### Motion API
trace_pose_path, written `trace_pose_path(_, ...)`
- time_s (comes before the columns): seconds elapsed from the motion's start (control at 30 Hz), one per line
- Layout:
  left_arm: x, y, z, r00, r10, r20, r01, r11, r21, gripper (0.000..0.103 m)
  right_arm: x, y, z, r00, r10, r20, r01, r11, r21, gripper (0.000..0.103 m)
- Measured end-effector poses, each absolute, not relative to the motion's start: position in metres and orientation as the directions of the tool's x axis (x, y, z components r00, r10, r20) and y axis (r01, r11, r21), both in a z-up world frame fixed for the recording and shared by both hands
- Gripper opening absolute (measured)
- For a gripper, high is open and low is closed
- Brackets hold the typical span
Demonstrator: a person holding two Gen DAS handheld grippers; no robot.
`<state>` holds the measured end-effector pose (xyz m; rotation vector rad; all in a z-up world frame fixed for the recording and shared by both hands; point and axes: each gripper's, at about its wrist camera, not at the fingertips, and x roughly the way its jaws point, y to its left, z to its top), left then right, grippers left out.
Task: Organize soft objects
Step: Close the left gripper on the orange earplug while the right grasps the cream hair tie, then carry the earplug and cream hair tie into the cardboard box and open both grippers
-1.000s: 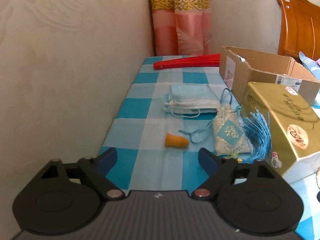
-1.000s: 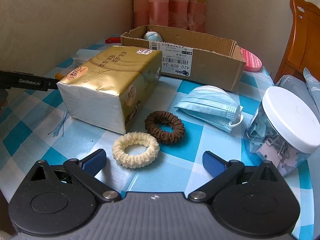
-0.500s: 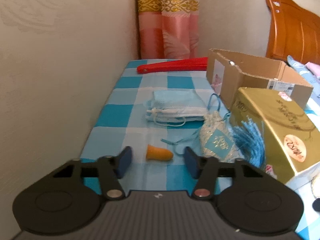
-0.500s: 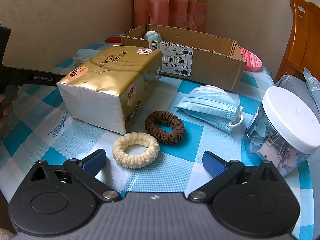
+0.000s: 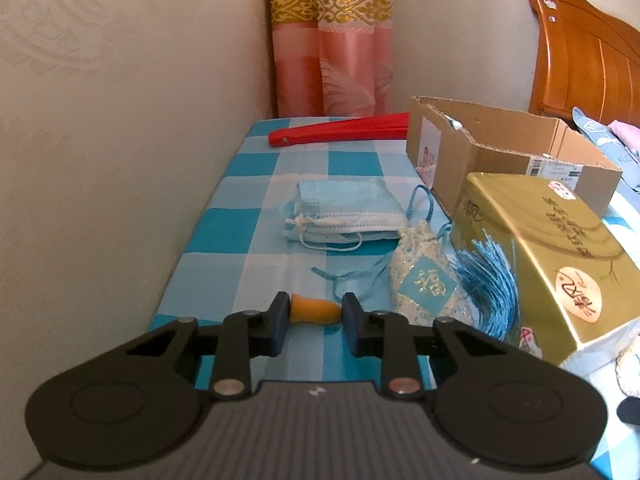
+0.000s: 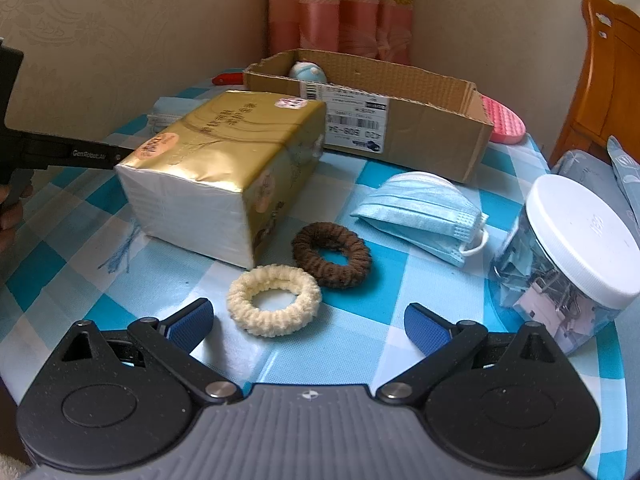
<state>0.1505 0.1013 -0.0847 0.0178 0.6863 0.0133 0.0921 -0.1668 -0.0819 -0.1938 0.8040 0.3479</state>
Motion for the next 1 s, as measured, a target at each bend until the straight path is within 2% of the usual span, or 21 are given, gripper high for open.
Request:
trace_pose_path(0.17, 0.149, 0.101, -0.084, 0.771, 0.014, -0.637, -0.008, 1.000, 0.013, 0.027, 0.088, -0.159, -0.078, 0.642, 0.265, -0.720, -0.418, 0.908, -0.039, 0.077)
trace_pose_path(0.3, 0.147, 0.102, -0.084, 0.770, 0.008, -0.638, -0.005, 1.000, 0.007, 0.027, 0.086, -0.152, -0.076, 0.642, 0.279, -0.714, -0.438, 0.898, -0.042, 0.065)
trace_pose_path(0.37, 0.146, 0.102, -0.083, 0.767, 0.003, -0.641, -0.001, 1.000, 0.004, 0.027, 0.086, -0.150, -0.075, 0.643, 0.279, -0.713, -0.439, 0.897, -0.045, 0.053)
trace_pose_path(0.47, 0.144, 0.102, -0.081, 0.765, -0.004, -0.645, 0.006, 1.000, 0.001, 0.027, 0.086, -0.149, -0.072, 0.643, 0.271, -0.717, -0.435, 0.899, -0.050, 0.046)
trace_pose_path(1.0, 0.102, 0.077, -0.044, 0.751, -0.123, -0.649, 0.127, 0.991, -0.041, 0.026, 0.070, -0.175, -0.044, 0.670, 0.274, -0.690, -0.417, 0.908, -0.045, 0.045)
